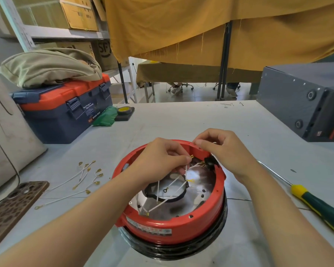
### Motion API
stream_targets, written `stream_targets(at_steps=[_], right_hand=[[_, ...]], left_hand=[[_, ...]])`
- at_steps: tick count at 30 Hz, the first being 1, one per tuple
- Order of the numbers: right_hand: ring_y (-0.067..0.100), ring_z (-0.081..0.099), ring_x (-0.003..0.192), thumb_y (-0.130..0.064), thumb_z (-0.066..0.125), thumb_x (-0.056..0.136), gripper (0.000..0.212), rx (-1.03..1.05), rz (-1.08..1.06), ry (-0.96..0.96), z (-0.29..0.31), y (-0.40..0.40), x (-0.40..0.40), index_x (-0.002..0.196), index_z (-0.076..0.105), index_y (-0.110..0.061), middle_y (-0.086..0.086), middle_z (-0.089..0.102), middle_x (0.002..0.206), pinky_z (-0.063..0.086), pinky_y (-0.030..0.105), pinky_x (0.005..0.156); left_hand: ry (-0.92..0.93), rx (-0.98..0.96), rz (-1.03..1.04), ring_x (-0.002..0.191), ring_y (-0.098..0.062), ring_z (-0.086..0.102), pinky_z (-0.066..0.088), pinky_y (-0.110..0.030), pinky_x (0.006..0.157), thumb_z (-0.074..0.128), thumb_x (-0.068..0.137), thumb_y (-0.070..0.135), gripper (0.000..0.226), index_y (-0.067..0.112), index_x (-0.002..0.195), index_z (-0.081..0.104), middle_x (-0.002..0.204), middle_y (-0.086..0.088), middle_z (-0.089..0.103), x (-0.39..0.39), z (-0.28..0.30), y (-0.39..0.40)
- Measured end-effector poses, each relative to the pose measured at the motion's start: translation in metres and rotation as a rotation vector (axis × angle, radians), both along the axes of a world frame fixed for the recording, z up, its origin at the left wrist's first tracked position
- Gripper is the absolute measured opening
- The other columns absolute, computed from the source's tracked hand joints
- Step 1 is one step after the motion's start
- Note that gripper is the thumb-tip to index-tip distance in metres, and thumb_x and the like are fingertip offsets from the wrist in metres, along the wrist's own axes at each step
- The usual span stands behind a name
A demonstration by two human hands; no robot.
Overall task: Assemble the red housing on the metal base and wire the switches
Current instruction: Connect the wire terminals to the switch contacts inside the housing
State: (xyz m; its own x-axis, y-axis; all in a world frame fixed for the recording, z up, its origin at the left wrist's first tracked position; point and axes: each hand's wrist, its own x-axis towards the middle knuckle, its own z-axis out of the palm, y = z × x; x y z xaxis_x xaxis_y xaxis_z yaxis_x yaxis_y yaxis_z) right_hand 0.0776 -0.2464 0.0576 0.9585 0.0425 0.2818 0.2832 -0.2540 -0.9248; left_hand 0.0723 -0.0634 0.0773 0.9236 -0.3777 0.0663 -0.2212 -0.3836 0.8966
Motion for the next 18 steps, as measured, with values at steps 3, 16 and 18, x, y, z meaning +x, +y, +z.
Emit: stream_targets(at_steps=[3,16,18], right_hand=[[0.008,0.062,0.091,-0.024,0.062,0.088,0.008,0.009,-0.113,0.075,-0.005,-0.002,0.005,0.093,0.068,-0.025,-0.004,0.068,0.098,0.044,0.011,0.066],[0.020,0.064,0.081,-0.005,0.050,0.089,0.024,0.060,0.003,0.292,-0.018,0.007,0.007,0.102,0.068,-0.014,0.013,0.071,0.100,0.052,0.037,0.078],[0.020,0.064,0.082,-0.006,0.052,0.089,0.023,0.077,0.000,0.289,-0.020,0.007,0.008,0.102,0.069,-0.013,0.014,0.071,0.101,0.051,0.038,0.081]], left_hand=[[-0.061,0.096,-0.010,0.056,-0.007,0.063,0.047,-0.014,0.056,0.069,0.081,0.015,0.008,0.014,0.073,0.072,0.062,-0.003,0.071,0.001,0.001,-0.003],[-0.423,0.436,-0.095,0.054,0.002,0.052,0.041,-0.010,0.058,0.065,0.077,0.007,0.010,0.014,0.072,0.069,0.057,0.011,0.058,0.001,0.001,-0.028],[-0.452,0.453,-0.086,0.054,0.000,0.051,0.043,-0.016,0.061,0.063,0.076,0.007,0.012,0.017,0.070,0.067,0.060,0.008,0.060,0.001,-0.003,-0.031]])
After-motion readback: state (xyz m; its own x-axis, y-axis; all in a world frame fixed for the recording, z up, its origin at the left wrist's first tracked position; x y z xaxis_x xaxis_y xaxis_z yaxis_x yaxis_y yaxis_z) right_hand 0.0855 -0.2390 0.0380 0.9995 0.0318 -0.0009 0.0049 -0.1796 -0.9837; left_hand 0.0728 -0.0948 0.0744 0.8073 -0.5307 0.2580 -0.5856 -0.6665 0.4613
